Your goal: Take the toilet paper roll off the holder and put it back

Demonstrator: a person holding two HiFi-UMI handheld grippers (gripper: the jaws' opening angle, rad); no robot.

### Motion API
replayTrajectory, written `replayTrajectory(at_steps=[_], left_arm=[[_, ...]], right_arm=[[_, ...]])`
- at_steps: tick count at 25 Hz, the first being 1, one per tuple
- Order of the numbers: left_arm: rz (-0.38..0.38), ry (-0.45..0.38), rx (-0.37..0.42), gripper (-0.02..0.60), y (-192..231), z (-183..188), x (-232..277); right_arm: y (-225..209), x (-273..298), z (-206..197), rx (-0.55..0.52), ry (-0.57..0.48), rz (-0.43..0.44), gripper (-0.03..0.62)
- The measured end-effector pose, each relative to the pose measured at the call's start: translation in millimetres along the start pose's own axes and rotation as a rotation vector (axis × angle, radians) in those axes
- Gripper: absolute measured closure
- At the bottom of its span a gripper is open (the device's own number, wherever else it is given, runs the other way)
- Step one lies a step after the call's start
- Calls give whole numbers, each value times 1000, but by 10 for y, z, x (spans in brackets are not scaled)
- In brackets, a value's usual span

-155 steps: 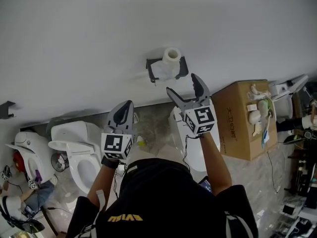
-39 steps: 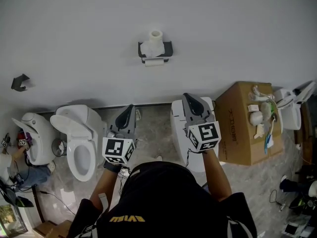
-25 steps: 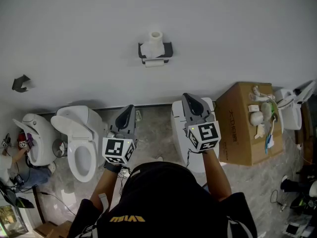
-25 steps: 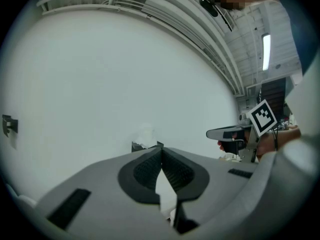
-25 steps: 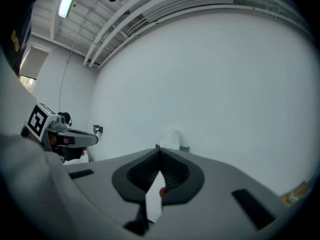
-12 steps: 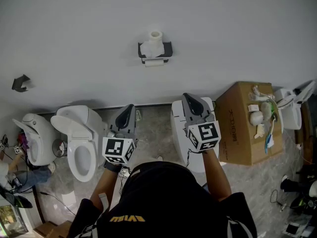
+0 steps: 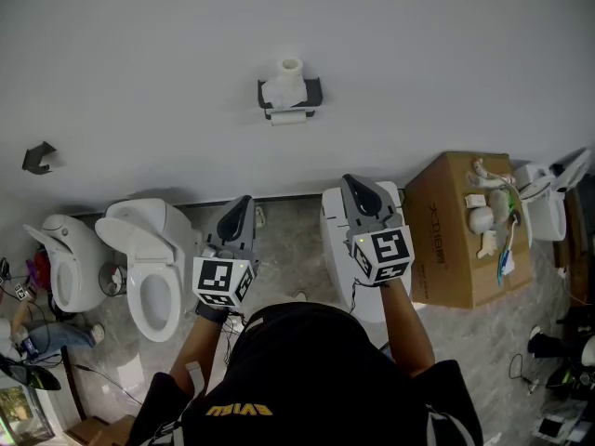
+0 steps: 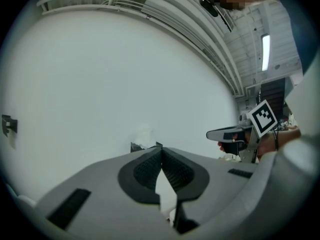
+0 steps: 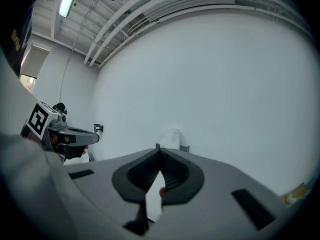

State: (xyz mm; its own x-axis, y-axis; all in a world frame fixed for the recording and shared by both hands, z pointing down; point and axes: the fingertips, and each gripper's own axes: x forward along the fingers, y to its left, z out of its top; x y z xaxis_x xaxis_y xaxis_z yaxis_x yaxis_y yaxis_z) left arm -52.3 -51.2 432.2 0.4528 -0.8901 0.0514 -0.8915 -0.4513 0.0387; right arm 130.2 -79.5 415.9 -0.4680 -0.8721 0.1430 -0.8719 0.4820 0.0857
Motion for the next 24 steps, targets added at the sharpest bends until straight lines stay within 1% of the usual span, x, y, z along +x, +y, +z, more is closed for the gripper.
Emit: replayTrajectory(at_steps=[8, 12, 15, 19, 21, 24], left_arm=[[6, 2, 0, 571, 16, 2, -53], [34, -4, -9, 571, 73, 26, -100], [42, -2, 1, 571, 111, 39, -113], [31, 8, -7, 571, 80, 8, -125], [40, 4, -14, 571, 79, 9, -151], [66, -4, -11, 571, 152, 32, -158]], right_arm=[[70, -29, 19, 11, -6, 31, 602], [52, -67, 11, 11, -9, 31, 602], [26, -80, 17, 4, -11, 25, 602], [-74, -119, -2, -59, 22, 31, 602], [-143, -116, 24, -93, 39, 52, 602], [-223, -45, 126, -120, 33, 90, 602]])
